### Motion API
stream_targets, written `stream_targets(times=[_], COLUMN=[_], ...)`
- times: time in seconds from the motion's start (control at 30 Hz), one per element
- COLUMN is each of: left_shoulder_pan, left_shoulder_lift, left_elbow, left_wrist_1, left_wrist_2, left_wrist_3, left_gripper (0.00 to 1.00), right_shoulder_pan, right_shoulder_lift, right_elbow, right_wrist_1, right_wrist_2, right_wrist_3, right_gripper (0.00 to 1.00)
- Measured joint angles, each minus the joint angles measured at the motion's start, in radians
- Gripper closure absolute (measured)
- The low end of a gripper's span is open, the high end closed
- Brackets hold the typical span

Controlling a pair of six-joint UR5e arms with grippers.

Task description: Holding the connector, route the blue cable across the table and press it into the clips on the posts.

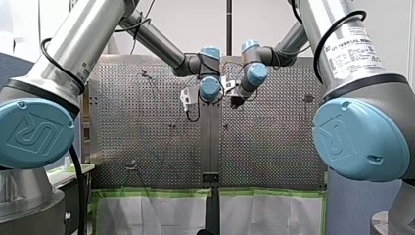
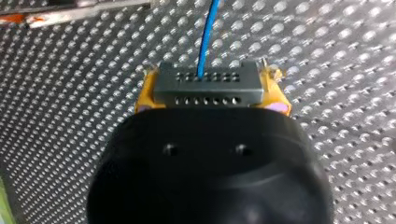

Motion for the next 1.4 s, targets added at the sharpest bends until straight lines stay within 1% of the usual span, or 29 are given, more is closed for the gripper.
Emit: stream_targets(times=[0.3,0.53,0.73,0.87,0.97,1.1,1.2,1.3,1.4], left_shoulder_pan=[0.022,0.034,0.043,0.047,0.047,0.046,0.044,0.043,0.043], left_shoulder_lift=[-0.002,-0.004,-0.048,-0.087,-0.115,-0.141,-0.147,-0.148,-0.149], left_elbow=[-0.068,-0.127,-0.19,-0.23,-0.258,-0.295,-0.315,-0.309,-0.29], left_wrist_1=[0.068,0.117,0.122,0.152,0.179,0.215,0.241,0.265,0.281], left_wrist_2=[0.067,0.126,0.189,0.229,0.257,0.277,0.282,0.283,0.283], left_wrist_3=[0.002,0.002,0.008,-0.004,-0.011,-0.017,-0.027,-0.045,-0.061], left_gripper=[1.0,1.0,1.0,1.0,1.0,1.0,1.0,1.0,1.0], right_shoulder_pan=[-0.008,-0.015,-0.015,-0.015,-0.015,-0.015,-0.016,-0.016,-0.016], right_shoulder_lift=[-0.001,-0.002,-0.002,-0.002,-0.003,-0.003,-0.002,-0.002,-0.001], right_elbow=[0.053,0.086,0.091,0.102,0.122,0.156,0.183,0.208,0.219], right_wrist_1=[-0.022,-0.054,-0.072,-0.074,-0.077,-0.096,-0.12,-0.145,-0.164], right_wrist_2=[0.0,0.0,-0.002,-0.003,-0.001,-0.004,-0.013,-0.026,-0.034], right_wrist_3=[0.0,-0.003,-0.007,-0.014,-0.022,-0.031,-0.029,-0.025,-0.023], right_gripper=[1.0,1.0,1.0,1.0,1.0,1.0,1.0,1.0,1.0])
